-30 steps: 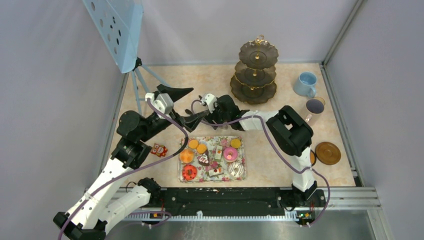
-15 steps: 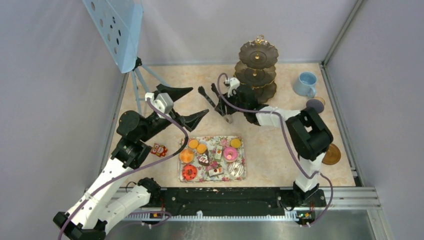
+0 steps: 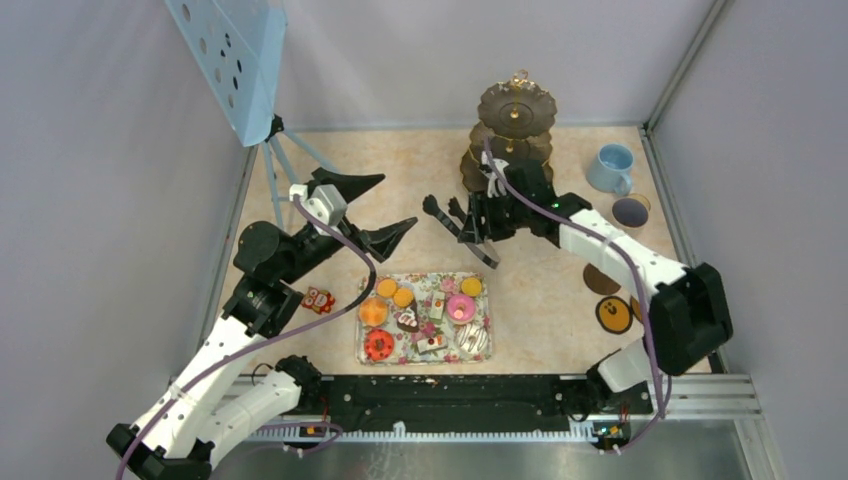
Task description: Serve the afternoon tea
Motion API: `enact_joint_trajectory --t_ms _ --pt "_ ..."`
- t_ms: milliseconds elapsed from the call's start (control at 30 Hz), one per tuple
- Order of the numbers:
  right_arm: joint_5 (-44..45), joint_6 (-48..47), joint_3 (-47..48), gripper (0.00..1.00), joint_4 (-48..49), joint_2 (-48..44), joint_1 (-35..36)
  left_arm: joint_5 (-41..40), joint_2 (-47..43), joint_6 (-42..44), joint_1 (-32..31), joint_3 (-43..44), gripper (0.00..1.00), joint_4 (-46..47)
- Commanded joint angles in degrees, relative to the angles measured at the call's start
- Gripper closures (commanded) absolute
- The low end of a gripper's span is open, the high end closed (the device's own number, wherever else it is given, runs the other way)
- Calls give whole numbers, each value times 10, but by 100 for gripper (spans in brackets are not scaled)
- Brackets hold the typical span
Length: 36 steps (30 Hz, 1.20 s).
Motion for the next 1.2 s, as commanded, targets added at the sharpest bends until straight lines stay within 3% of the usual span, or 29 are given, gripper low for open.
enact_joint_trajectory --t_ms 0,167,300,500,1167 --pt "18 -29 41 46 -219 -101 2 -15 -4 -9 -2 -3 1 31" --pt "34 -43 14 48 -345 -183 38 -24 1 -3 -2 0 1 23" --pt "74 -5 -28 49 -364 -229 109 -30 7 0 -2 -1 1 23" --pt "110 40 -64 53 -390 -267 149 -29 24 0 -3 3 1 18" --pt "132 49 -87 52 -363 -239 209 -30 24 2 -3 3 1 16"
